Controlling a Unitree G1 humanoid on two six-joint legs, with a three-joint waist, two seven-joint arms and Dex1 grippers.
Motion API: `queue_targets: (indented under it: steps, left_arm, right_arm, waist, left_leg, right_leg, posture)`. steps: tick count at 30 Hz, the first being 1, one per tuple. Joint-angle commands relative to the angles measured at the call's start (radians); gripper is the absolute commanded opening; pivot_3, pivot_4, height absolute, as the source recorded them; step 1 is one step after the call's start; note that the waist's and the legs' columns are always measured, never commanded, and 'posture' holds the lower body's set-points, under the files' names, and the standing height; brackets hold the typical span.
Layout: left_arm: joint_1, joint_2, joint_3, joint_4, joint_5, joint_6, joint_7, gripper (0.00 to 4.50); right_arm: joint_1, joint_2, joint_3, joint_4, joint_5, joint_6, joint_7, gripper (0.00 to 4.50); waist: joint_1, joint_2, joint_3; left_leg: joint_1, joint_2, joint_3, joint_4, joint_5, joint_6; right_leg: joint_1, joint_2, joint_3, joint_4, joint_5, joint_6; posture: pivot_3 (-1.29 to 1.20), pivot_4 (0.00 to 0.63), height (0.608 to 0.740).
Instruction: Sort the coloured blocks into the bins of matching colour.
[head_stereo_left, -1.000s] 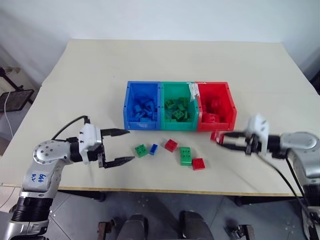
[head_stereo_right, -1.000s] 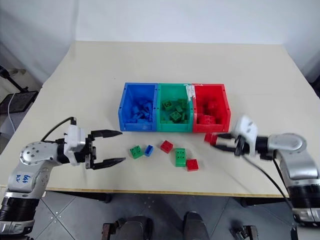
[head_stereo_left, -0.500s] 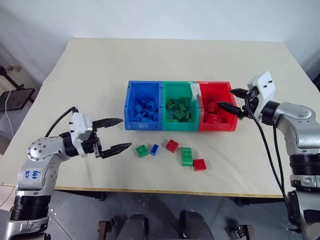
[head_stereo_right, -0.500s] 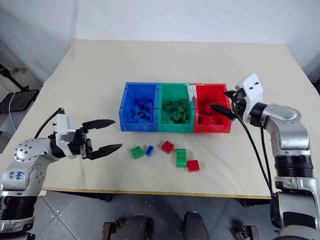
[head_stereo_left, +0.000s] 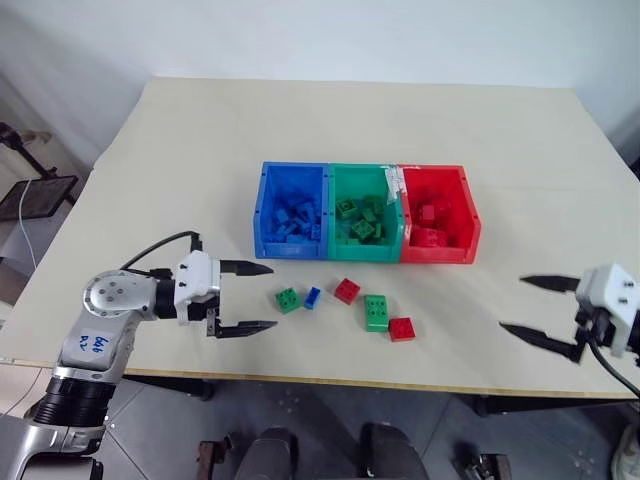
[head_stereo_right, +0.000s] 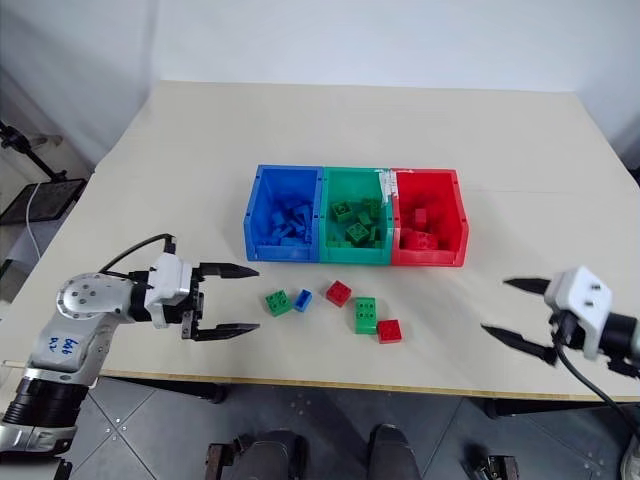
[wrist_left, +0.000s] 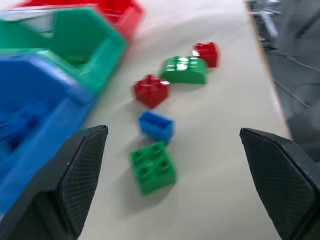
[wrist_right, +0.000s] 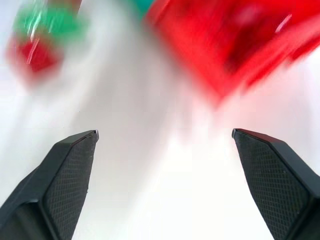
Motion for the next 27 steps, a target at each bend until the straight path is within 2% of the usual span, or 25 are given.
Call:
queue_targets:
  steps: [1, 4, 7, 8, 13, 16, 19, 25, 27]
  left_arm:
    - [-0.012, 0.000, 0.004, -0.011, 0.000, -0.021, -0.013, 4.50]
    - [0.005, 0.014, 0.020, 0.006, -0.001, -0.028, -0.020, 4.50]
    - [0.021, 0.026, 0.033, 0.010, 0.003, -0.035, -0.017, 4.50]
    - [0.029, 0.029, 0.038, 0.005, 0.001, -0.033, -0.014, 4.50]
    - [0.059, 0.032, 0.047, -0.025, -0.003, -0.029, -0.003, 4.50]
    - [0.075, 0.033, 0.053, -0.040, -0.003, -0.025, 0.005, 4.50]
    - [0.094, 0.037, 0.062, -0.058, -0.007, -0.021, 0.012, 4.50]
    - [0.108, 0.036, 0.071, -0.071, -0.024, -0.019, 0.014, 4.50]
    - [0.110, 0.036, 0.074, -0.082, -0.035, -0.007, 0.014, 4.50]
  right_arm:
    - [-0.020, -0.017, -0.002, -0.016, 0.019, -0.038, 0.017, 4.49]
    - [-0.120, -0.008, 0.139, -0.171, 0.076, 0.134, -0.020, 4.49]
    - [-0.213, -0.063, 0.359, -0.281, -0.044, 0.321, -0.057, 4.49]
    - [-0.261, -0.050, 0.422, -0.299, -0.056, 0.387, -0.079, 4.49]
    - [-0.412, 0.032, 0.614, -0.291, -0.107, 0.478, -0.122, 4.49]
    - [-0.458, 0.077, 0.681, -0.282, -0.132, 0.498, -0.142, 4.49]
    - [-0.468, 0.086, 0.699, -0.307, -0.116, 0.524, -0.129, 3.92]
    - [-0.444, 0.060, 0.663, -0.331, -0.091, 0.524, -0.112, 1.93]
    - [-0.439, 0.059, 0.617, -0.346, -0.063, 0.544, -0.128, 1.46]
  waist:
    - [-0.013, 0.000, 0.000]
    - [-0.028, 0.000, 0.000]
    - [-0.032, 0.000, 0.000]
    - [-0.031, 0.000, 0.000]
    - [-0.009, 0.000, 0.000]
    - [-0.003, 0.000, 0.000]
    - [-0.004, 0.000, 0.000]
    - [-0.007, 0.000, 0.000]
    - [-0.006, 0.000, 0.000]
  left_leg:
    - [0.000, 0.000, 0.000, 0.000, 0.000, 0.000]
    - [0.002, 0.003, 0.001, -0.001, 0.000, 0.000]
    - [0.001, 0.006, -0.002, -0.001, 0.000, -0.001]
    - [0.000, 0.006, -0.002, -0.001, 0.000, -0.001]
    - [-0.002, 0.004, -0.004, 0.000, 0.000, -0.001]
    - [-0.002, 0.002, -0.006, 0.000, 0.000, -0.001]
    - [-0.002, 0.001, -0.006, 0.000, 0.000, -0.001]
    - [-0.002, 0.001, -0.006, 0.000, 0.000, -0.001]
    - [-0.002, 0.001, -0.006, 0.000, 0.000, 0.000]
  right_leg:
    - [0.000, 0.000, 0.000, 0.000, 0.000, 0.000]
    - [-0.001, 0.003, 0.001, 0.001, 0.001, -0.001]
    - [-0.002, 0.003, 0.000, 0.002, 0.001, -0.001]
    - [-0.002, 0.003, 0.000, 0.002, 0.001, -0.001]
    - [-0.002, -0.001, -0.001, 0.000, 0.001, -0.001]
    - [-0.002, -0.004, -0.003, 0.000, 0.001, -0.001]
    - [-0.002, -0.005, -0.004, 0.000, 0.001, -0.001]
    - [-0.002, -0.005, -0.005, 0.001, 0.001, -0.001]
    - [-0.002, -0.005, -0.005, 0.001, 0.001, -0.001]
  posture:
    - [0.00, 0.150, 0.740]
    - [0.00, 0.150, 0.740]
    - [0.00, 0.150, 0.740]
    - [0.00, 0.150, 0.740]
    - [0.00, 0.150, 0.740]
    - [0.00, 0.150, 0.740]
    - [0.00, 0.150, 0.740]
    - [0.00, 0.150, 0.740]
    - [0.00, 0.150, 0.740]
